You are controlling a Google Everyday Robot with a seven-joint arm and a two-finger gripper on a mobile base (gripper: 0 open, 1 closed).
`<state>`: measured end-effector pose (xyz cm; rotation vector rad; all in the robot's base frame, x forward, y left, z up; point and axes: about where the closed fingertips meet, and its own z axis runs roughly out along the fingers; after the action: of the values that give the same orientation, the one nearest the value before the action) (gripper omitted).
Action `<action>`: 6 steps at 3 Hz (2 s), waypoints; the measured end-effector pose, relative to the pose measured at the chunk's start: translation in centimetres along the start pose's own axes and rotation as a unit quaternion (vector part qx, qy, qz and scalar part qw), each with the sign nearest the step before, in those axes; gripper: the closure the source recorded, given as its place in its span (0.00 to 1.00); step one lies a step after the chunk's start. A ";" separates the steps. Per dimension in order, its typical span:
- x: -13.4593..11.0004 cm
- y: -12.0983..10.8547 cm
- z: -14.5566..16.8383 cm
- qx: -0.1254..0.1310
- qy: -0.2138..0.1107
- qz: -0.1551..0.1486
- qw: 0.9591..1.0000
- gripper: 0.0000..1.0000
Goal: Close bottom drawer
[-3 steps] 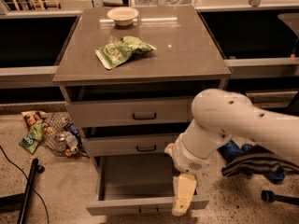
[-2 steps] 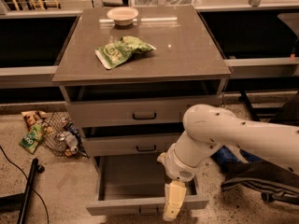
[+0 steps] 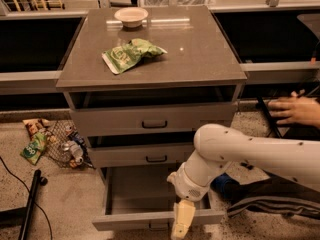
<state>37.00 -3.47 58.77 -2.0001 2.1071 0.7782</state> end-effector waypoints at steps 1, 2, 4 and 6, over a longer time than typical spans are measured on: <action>2.3 -2.2 6.3 -0.019 -0.020 0.025 0.999 0.00; 4.3 -3.7 10.9 -0.018 -0.045 0.050 0.998 0.00; 6.3 -4.9 19.7 -0.021 -0.150 0.069 0.986 0.00; 7.2 -5.4 21.3 -0.011 -0.113 0.078 0.990 0.00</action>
Offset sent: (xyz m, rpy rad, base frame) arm 0.0081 0.0129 -0.1851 0.1086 0.0955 -0.1748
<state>36.10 -0.23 35.86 -1.6795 2.1458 1.0050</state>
